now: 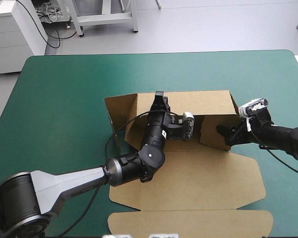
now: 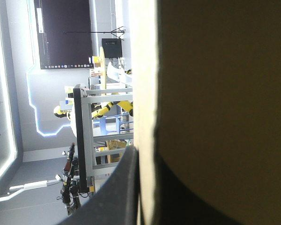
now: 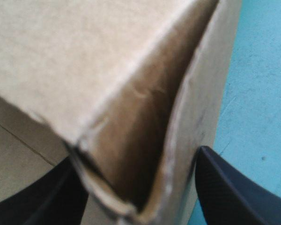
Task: Fold the box
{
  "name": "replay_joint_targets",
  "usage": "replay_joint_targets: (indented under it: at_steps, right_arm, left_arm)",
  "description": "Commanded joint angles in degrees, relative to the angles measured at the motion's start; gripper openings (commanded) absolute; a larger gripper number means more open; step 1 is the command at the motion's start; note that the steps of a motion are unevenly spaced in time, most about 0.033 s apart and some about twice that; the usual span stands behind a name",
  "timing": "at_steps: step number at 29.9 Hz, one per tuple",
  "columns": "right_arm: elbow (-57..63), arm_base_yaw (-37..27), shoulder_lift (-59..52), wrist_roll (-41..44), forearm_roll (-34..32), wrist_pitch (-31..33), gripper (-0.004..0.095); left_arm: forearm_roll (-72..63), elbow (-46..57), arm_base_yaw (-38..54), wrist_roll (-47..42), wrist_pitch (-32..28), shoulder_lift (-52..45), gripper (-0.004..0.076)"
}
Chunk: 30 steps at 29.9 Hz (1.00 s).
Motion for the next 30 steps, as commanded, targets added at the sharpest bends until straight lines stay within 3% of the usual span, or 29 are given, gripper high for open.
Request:
replay_joint_targets:
  at_steps: [1,7,12,14,21,26,30]
  right_arm:
    - [-1.4,3.7,-1.2,-0.6,2.3,-4.5,0.0484]
    - [-1.4,6.8,-1.2,2.1,0.6,-9.2,0.0380]
    - [-1.4,7.0,-1.2,2.3,-0.1,-9.0,0.0058]
    - [-1.4,7.8,-1.2,2.4,-1.9,-9.0,-0.0021]
    - [-1.4,15.8,-1.3,7.0,-9.5,-14.2,0.0002]
    - [-1.4,21.0,-1.3,18.6,-20.7,-18.9,0.0002]
    - [-1.4,22.9,-1.3,24.2,-24.2,-20.7,0.0002]
  left_arm:
    - [0.5,-1.0,-0.4,-1.9,-3.0,-2.2,-0.0008]
    - [0.5,-1.0,-0.4,-2.2,-3.0,-2.2,-0.0008]
    - [1.4,-1.0,-0.4,-2.2,-3.0,-2.2,-0.0008]
    - [1.8,-1.0,-0.4,-2.2,-3.0,-2.2,-0.0008]
    - [1.8,-1.0,-0.4,-2.2,-3.0,-2.2,-0.0008]
    - [1.8,-1.0,-0.4,-2.2,-3.1,-2.2,-0.0008]
    - [1.8,-1.0,-0.4,-2.2,-3.1,-2.2,-0.0008]
